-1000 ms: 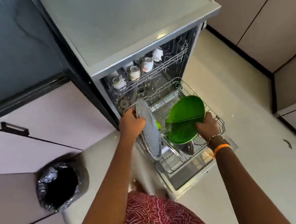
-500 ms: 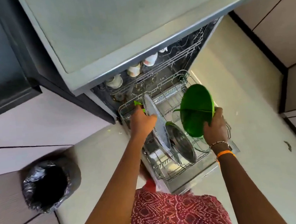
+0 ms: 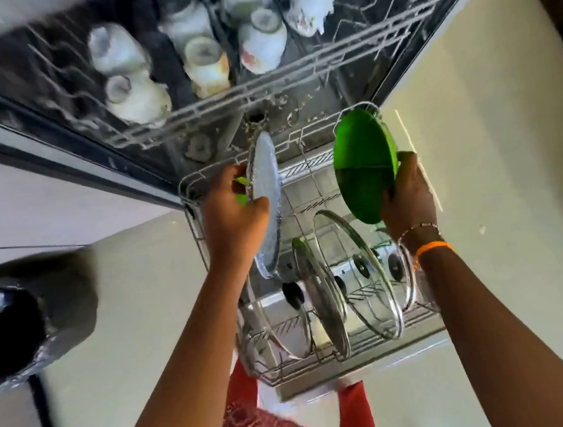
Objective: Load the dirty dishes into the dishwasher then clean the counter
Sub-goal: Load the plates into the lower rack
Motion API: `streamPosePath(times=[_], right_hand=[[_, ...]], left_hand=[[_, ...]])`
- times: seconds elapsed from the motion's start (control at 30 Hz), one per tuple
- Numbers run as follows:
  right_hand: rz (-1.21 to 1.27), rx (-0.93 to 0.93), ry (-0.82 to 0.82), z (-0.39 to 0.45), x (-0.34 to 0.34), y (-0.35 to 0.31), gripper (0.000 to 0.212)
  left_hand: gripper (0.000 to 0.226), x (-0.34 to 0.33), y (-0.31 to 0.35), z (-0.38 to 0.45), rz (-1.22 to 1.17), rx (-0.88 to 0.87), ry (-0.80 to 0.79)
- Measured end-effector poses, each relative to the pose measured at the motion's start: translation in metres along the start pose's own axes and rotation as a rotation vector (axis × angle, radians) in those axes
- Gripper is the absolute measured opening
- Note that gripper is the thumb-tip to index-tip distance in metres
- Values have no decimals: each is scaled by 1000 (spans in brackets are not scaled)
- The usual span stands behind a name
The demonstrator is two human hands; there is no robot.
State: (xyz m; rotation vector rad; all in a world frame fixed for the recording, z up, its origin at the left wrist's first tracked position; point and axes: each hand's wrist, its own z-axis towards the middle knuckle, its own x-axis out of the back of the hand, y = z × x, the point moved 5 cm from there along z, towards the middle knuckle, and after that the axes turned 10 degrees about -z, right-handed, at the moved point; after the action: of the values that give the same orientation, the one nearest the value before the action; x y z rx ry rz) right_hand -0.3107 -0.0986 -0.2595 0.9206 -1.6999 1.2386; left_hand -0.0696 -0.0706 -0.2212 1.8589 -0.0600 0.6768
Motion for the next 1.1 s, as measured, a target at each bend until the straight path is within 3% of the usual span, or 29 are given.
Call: streamPosePath(times=[0.17,0.27,0.33,0.43,0.6,0.8,0.93,1.0,1.1], right_hand=[[20,38,-107,34,-57,36,60],[4,28,-169,47,-86,47,53],[-7,5,-164,54,-97,49,45],[2,22,-124,68,-107,45,50],[-126,98,-127,84,-120,26,34],[-285,133,-169,78,-132,0,45],[-249,80,-358,84,-155,2,41],[-193,45,-485,87,-167,6,50],[-131,41,-493,89,-168,10,56]], left_hand=[[39,-24,-34,10,23,-45,142],[39,-35,-50,18,27,-40,173],[40,-40,-55,22,20,-40,167],[41,-46,-63,28,15,-42,148],[38,-49,-68,31,13,-17,114],[39,-51,-69,30,-13,-20,74],[40,-50,-74,31,-7,9,59],[39,-49,-76,31,-11,13,60],[36,-45,-79,30,-28,-4,88]])
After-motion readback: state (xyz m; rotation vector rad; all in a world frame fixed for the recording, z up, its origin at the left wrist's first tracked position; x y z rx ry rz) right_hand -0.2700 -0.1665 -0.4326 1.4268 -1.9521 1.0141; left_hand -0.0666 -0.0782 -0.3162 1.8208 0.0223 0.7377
